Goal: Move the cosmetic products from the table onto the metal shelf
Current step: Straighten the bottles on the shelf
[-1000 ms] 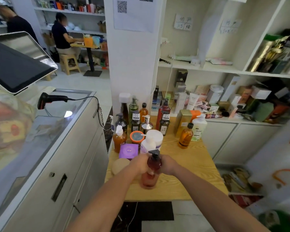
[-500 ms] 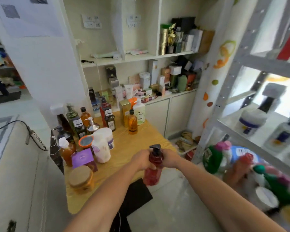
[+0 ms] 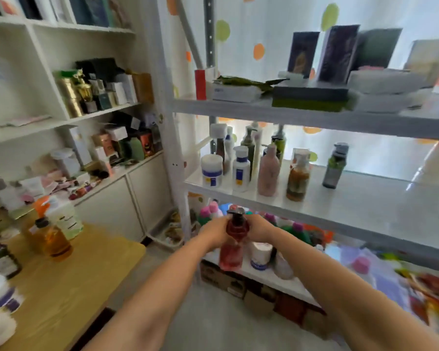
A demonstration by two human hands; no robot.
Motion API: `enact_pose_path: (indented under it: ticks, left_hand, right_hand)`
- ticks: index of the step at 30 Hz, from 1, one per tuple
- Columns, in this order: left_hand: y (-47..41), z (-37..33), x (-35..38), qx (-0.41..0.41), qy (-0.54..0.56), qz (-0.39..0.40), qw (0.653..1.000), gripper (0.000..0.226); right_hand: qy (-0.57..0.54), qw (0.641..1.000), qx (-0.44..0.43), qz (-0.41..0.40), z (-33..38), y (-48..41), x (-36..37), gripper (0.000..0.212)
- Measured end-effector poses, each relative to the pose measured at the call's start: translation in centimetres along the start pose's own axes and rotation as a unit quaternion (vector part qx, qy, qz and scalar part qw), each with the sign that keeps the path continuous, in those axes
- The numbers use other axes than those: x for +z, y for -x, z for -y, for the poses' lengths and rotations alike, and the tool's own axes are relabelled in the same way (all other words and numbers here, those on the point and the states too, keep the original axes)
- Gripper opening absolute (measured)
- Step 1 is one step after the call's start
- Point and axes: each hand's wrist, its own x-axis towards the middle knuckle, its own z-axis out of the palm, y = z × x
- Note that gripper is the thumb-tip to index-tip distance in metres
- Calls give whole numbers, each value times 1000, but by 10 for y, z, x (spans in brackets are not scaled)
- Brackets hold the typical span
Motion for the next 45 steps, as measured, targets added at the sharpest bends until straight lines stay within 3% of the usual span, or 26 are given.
enact_pose_path:
  ticks: [9, 17, 24, 30, 37, 45]
  left_hand:
    - [-47, -178, 76, 119, -23, 40, 992, 59]
    - [-91, -257, 100, 160, -66, 33, 984, 47]
    - [-148, -284, 90, 187, -81, -13, 979, 33]
    - [-216, -288, 80, 183, -71, -50, 979, 30]
    - [-297, -294, 70, 186, -47, -23, 981, 51]
    - [-350, -306, 57, 181, -29, -5, 983, 61]
  right_hand:
    - [52, 991, 87, -86, -131, 96, -104, 49]
    - [22, 974, 119, -189, -199, 120, -147, 47]
    - [8, 955, 107, -277, -228, 86, -181, 51]
    - [25, 950, 99, -296, -251, 28, -216, 48]
    - [16, 945, 117, -304, -282, -35, -247, 47]
    - [-25, 950, 108, -293, -305, -79, -284, 39]
